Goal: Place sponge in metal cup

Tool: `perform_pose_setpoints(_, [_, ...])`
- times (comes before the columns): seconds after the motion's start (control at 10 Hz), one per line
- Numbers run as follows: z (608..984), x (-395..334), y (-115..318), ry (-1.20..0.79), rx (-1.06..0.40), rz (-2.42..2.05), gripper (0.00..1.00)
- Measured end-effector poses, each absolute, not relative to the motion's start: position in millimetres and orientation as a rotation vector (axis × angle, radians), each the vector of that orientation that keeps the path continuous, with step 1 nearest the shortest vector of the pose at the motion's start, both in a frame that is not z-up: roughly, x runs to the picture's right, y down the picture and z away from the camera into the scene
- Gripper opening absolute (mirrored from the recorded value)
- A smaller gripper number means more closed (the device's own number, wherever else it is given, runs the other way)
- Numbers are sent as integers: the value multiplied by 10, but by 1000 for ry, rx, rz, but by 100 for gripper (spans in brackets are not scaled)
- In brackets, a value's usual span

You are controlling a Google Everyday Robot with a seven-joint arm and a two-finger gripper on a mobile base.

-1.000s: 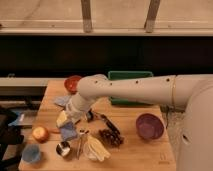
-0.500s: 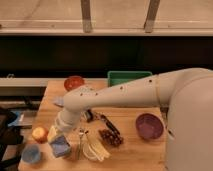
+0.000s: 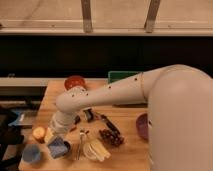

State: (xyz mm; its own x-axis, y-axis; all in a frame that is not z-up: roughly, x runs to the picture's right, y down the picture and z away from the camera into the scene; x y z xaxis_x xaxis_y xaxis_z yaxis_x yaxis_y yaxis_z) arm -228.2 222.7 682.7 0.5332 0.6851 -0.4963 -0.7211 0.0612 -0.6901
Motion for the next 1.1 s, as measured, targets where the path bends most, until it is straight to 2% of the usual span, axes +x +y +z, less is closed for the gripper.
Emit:
perform_pose_setpoints(0.1, [6857,-2242,2214,50,-1061,1072,6])
perform_pose_setpoints(0.3, [6901,-2166,2206,67,-1045,1091,24])
perform_pose_setpoints(0.7, [6931,-2119,2280,100,-1033,1099,64])
perform_pose_setpoints(0.8, [6930,-2101,2304,106,-1033,1103,69])
perform_pose_setpoints(1.1, [6926,-2072,2366,118,-1032,1111,70])
